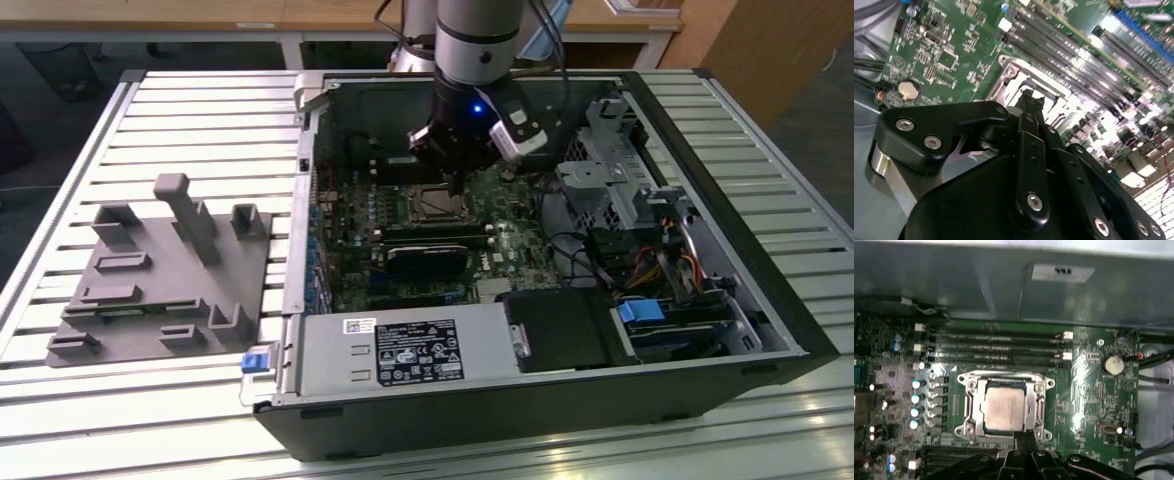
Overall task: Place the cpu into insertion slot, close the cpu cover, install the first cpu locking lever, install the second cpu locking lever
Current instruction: 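Install the second cpu locking lever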
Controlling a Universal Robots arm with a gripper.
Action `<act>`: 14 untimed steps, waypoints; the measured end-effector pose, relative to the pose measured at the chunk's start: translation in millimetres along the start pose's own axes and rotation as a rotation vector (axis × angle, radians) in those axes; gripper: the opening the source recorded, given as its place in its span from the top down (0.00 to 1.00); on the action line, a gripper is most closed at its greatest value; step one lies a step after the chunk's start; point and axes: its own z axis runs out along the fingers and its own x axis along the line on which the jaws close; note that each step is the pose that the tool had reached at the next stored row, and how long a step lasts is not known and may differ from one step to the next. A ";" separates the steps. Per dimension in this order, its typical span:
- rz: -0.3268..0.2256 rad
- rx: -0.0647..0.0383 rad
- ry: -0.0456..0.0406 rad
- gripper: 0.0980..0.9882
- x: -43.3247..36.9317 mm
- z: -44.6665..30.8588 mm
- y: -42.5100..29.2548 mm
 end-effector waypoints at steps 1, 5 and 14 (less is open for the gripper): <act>0.000 0.000 0.0002 0.99 0.1 -0.1 -1.8; 0.000 -0.003 0.0061 0.99 0.0 -0.3 -6.8; 0.000 -0.008 0.0063 0.99 0.2 0.8 -11.4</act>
